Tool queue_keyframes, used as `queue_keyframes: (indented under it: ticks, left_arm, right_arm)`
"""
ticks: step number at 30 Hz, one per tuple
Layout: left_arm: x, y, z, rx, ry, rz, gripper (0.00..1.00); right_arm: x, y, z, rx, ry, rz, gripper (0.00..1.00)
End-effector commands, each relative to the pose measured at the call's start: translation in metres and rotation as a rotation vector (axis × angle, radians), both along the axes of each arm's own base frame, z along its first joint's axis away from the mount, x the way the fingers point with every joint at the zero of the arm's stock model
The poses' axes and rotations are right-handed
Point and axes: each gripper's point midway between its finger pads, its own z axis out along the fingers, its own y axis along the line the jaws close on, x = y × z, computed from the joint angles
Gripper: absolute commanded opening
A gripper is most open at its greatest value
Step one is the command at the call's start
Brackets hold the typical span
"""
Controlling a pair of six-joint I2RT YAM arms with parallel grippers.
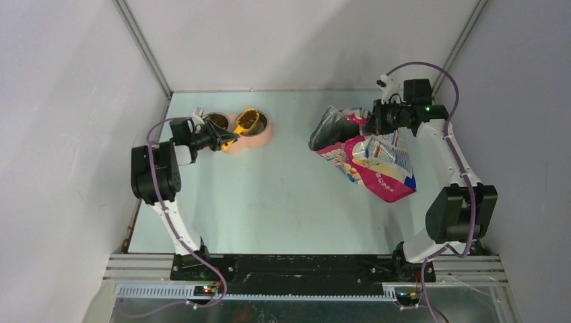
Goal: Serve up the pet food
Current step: Pour the pet food into the pet food bowl.
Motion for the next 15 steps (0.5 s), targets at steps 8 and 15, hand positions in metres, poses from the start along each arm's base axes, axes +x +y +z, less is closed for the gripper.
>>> queue_keyframes:
  ticks: [8,15]
  left_arm:
    - [0.005,0.006,0.028,0.053,-0.067,-0.002,0.0]
    - [0.007,0.007,0.034,0.059,-0.074,-0.005,0.0]
  right_arm:
    - [0.007,-0.014,0.012,-0.033,-0.07,-0.04,0.0]
    - [0.007,-0.014,0.012,-0.032,-0.069,-0.04,0.0]
